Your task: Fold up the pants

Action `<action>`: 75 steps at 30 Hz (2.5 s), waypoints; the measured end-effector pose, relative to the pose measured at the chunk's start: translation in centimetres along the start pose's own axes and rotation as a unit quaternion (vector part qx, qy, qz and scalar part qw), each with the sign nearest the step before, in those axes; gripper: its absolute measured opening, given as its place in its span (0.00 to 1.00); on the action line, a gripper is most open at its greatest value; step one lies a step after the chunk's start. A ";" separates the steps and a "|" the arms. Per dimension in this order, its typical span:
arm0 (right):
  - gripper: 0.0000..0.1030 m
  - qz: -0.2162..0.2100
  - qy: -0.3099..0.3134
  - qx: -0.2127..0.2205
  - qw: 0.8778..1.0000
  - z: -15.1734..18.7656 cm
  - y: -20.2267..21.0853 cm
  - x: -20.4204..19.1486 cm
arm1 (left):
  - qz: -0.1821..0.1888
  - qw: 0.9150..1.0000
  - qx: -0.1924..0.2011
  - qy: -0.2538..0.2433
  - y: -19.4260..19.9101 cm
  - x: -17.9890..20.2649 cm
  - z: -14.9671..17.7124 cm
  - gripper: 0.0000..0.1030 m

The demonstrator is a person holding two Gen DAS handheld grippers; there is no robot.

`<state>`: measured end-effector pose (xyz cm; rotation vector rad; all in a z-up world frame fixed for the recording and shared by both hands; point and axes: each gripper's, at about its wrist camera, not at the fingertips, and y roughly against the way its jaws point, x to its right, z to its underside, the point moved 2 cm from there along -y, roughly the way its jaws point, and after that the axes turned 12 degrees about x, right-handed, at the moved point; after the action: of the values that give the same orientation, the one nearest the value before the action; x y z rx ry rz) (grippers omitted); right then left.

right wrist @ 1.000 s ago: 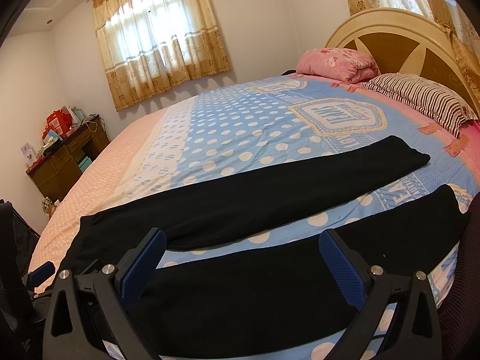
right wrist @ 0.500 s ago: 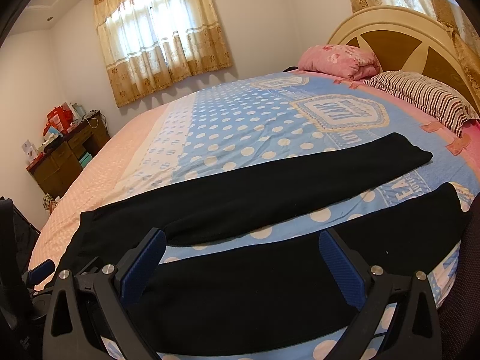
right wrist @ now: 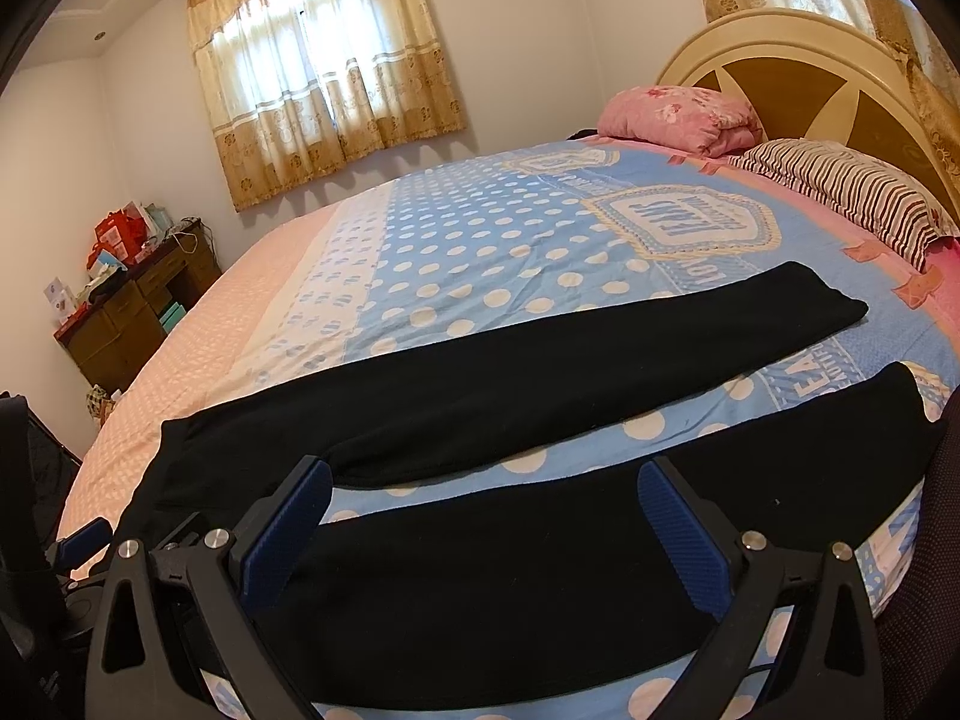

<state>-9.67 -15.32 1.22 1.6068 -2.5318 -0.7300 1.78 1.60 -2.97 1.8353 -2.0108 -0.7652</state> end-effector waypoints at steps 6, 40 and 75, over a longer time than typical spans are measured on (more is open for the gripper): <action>0.99 -0.002 0.001 -0.005 1.000 0.2 -0.3 -0.1 | 0.001 1.000 -0.005 0.000 -0.4 0.1 0.0 1.00; 0.71 -0.262 0.243 -0.211 0.910 -1.2 -27.5 -19.5 | -0.050 0.993 -0.091 0.055 -11.7 -9.8 0.1 1.00; 0.04 -0.355 0.309 -0.083 0.878 7.7 -3.5 -19.5 | 0.002 0.993 -0.017 0.118 -3.0 -15.9 0.2 1.00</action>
<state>-0.03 3.09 -3.16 2.2459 -1.3901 -0.3431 6.17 17.17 -2.85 1.8093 -1.8400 -0.5491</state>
